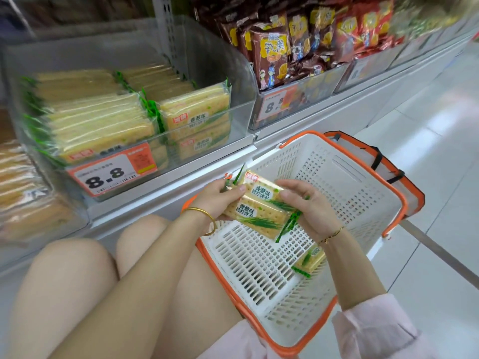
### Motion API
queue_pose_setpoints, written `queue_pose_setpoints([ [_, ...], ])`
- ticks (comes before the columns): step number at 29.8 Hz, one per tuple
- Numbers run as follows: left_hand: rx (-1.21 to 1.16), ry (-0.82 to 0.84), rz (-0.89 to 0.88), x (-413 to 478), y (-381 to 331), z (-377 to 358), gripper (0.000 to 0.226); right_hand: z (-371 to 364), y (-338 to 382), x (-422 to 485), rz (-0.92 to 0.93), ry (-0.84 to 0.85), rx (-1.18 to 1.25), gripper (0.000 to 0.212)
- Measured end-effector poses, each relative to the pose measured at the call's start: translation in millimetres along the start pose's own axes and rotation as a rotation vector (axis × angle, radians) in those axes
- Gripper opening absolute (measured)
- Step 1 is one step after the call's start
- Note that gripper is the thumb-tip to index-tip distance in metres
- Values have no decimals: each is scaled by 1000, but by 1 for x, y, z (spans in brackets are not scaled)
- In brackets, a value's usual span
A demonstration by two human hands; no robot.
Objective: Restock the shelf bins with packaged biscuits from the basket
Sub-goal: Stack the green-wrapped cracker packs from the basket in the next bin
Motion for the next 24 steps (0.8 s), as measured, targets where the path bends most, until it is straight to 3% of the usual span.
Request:
queue_pose_setpoints([
  [3, -28, -95, -119, -6, -31, 13, 21, -17, 29, -7, 76, 36, -22, 77],
  [5, -56, -162, -235, -12, -58, 21, 18, -29, 49, -11, 129, 53, -85, 85],
  [9, 125, -292, -507, -23, -111, 38, 27, -54, 89, -16, 289, 54, -209, 71],
  [12, 233, -388, -678, -27, -143, 53, 17, -75, 125, -10, 466, 12, -277, 49],
  [14, 268, -435, -742, -25, -159, 65, 20, -87, 149, 2, 585, -5, -361, 48],
  [19, 498, -533, -670, -6, -156, 107, 54, -117, 191, 50, 748, -28, -700, 44],
  [24, 799, -574, -564, 8, -143, 129, 62, -140, 199, 94, 659, 142, -853, 40],
])
Point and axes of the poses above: each hand's wrist, its own x-axis towards the middle knuckle, its own z-axis out of the back of the hand, y = z × x, the point moved 1 cm from there along x, towards the middle knuckle, and after that the axes turned 11 degrees about -z, right-handed, at the moved point
